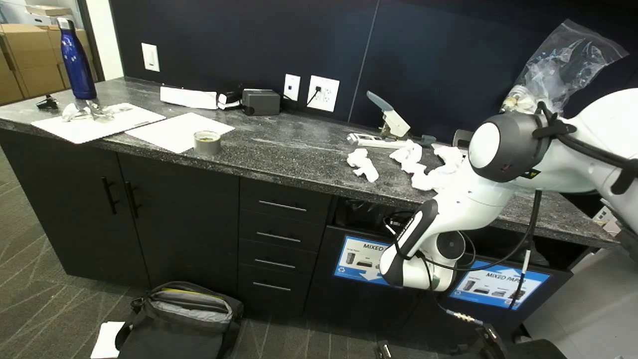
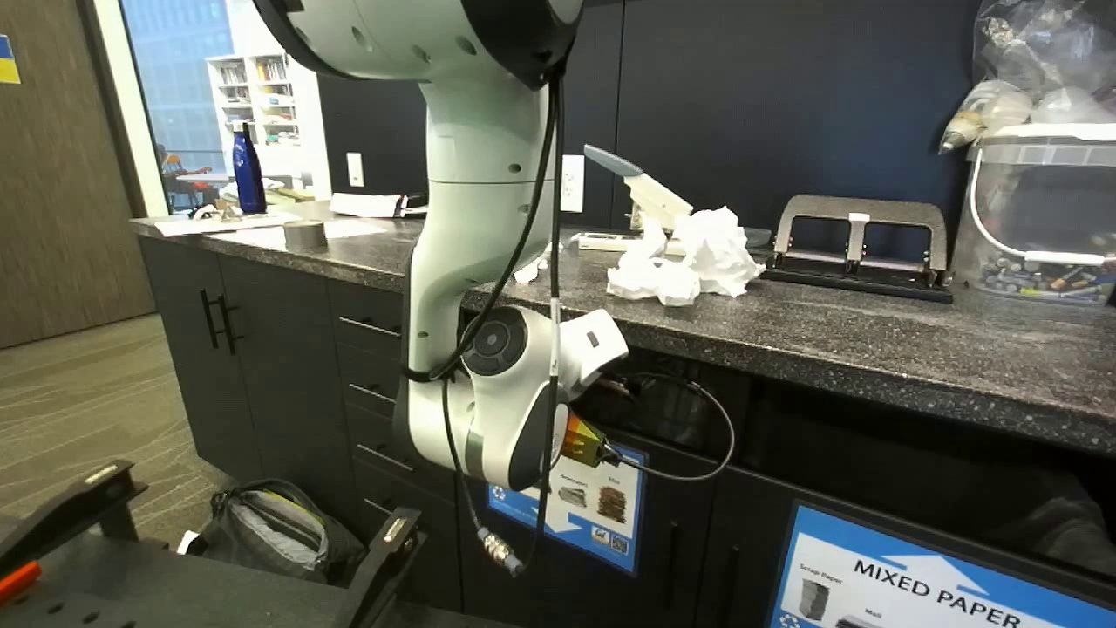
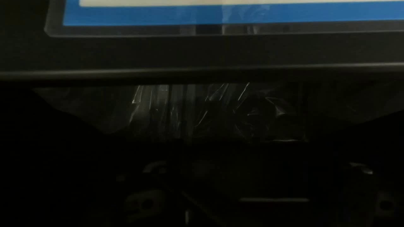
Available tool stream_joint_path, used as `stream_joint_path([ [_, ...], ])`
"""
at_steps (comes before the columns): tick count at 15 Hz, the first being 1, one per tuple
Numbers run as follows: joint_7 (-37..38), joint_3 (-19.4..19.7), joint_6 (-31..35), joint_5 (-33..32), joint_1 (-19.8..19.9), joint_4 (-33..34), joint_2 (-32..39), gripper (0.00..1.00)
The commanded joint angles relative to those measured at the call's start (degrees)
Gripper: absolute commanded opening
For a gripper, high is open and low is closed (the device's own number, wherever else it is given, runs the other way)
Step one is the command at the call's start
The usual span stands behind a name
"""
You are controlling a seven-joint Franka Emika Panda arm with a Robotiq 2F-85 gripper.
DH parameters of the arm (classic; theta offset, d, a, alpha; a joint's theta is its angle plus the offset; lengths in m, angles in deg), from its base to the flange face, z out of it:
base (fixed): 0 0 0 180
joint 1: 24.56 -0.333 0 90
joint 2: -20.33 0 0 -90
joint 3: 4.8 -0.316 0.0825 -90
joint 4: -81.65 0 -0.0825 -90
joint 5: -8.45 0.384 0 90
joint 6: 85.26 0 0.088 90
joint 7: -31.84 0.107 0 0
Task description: Remove all the paper trash from the table and put them in the bin on the left
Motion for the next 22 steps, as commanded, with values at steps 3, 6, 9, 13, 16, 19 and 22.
stream_joint_path([
  [3,0.14,1.24,1.74,-3.21,-0.75,-12.51,-9.10,1.00],
  [6,1.26,1.17,-1.25,-8.71,0.55,-21.87,-15.99,1.00],
  [9,0.82,1.95,-10.21,-15.46,2.10,-30.82,-24.38,1.00],
  [13,-2.54,4.16,-23.86,-16.90,1.85,-41.08,-36.36,1.00],
  [16,-7.39,7.82,-33.64,-12.48,-2.19,-44.83,-45.60,1.00],
  [19,-14.04,16.62,-40.86,-2.36,-13.78,-43.96,-53.45,1.00],
  [22,-22.60,27.35,-42.66,9.16,-26.32,-38.08,-53.31,1.00],
])
